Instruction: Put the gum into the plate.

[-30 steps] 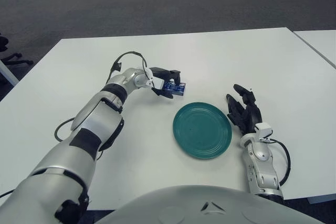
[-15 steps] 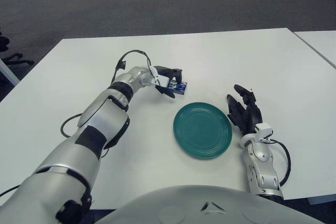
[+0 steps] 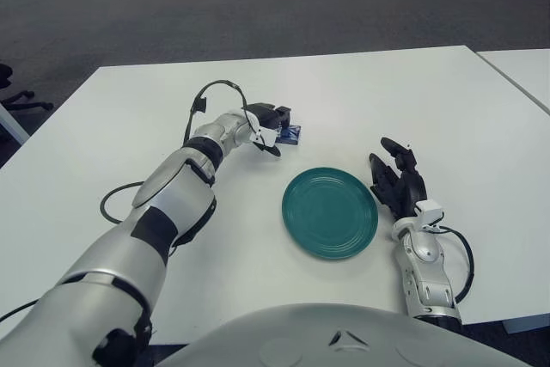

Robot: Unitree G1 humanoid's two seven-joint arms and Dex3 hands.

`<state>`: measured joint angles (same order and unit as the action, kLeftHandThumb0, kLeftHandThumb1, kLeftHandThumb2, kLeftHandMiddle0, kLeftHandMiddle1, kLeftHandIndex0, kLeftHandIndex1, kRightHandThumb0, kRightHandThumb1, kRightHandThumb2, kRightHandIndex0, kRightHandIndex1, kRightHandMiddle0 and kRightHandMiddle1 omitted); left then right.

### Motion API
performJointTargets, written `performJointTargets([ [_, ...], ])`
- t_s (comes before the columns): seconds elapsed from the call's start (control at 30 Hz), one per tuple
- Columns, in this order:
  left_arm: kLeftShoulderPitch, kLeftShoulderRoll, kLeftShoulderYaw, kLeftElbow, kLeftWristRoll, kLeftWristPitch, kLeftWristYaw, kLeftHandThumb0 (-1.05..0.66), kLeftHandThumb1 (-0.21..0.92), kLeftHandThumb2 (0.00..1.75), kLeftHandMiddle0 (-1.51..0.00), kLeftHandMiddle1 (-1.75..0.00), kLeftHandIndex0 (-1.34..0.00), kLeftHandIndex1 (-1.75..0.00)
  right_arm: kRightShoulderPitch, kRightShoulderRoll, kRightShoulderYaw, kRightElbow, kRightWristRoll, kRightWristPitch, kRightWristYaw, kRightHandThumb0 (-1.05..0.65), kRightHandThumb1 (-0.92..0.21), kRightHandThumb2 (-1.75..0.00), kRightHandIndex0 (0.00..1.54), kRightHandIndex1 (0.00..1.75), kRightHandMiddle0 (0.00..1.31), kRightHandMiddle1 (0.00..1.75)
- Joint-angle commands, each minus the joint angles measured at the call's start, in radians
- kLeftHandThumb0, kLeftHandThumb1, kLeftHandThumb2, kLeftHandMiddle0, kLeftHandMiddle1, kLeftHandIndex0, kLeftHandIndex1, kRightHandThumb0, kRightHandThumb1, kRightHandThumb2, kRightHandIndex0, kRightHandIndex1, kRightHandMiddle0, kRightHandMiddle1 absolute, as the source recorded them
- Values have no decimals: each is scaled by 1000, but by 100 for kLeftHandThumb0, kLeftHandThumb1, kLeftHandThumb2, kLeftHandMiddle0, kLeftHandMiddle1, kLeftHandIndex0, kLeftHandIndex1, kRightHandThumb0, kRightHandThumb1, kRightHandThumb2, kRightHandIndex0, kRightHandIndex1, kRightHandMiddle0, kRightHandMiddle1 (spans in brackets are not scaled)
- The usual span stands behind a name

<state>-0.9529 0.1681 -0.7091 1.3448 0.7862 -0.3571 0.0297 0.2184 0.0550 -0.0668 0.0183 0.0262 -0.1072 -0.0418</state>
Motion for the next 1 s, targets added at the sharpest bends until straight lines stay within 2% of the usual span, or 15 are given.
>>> performJointTargets([
  [0.0,54,-9,-4,31,14,34,24,-97,92,22,-9,-1,-6,-108,32,3,-7,57,9,47,-5,-52,-92,-65,50,5,0,78],
  [0.3,82,-35,54,36,-28,74,99,-97,92,29,-10,-1,-4,-111,14,1,-20,80,26,53,7,-51,-92,-62,50,5,0,79],
  [0.5,99,-51,75,42,-36,112,133,-98,92,34,-10,0,-1,-106,3,-2,-24,95,26,43,12,-51,-92,-62,51,5,0,80],
  [0.63,105,-58,76,44,-27,131,163,-99,92,37,-9,0,0,-101,1,-3,-29,100,31,37,16,-50,-92,-61,51,6,1,82],
  [0.97,114,-67,71,49,-14,165,224,-104,92,37,-12,-1,-3,-101,2,-3,-31,94,44,39,18,-49,-92,-59,51,6,2,84],
])
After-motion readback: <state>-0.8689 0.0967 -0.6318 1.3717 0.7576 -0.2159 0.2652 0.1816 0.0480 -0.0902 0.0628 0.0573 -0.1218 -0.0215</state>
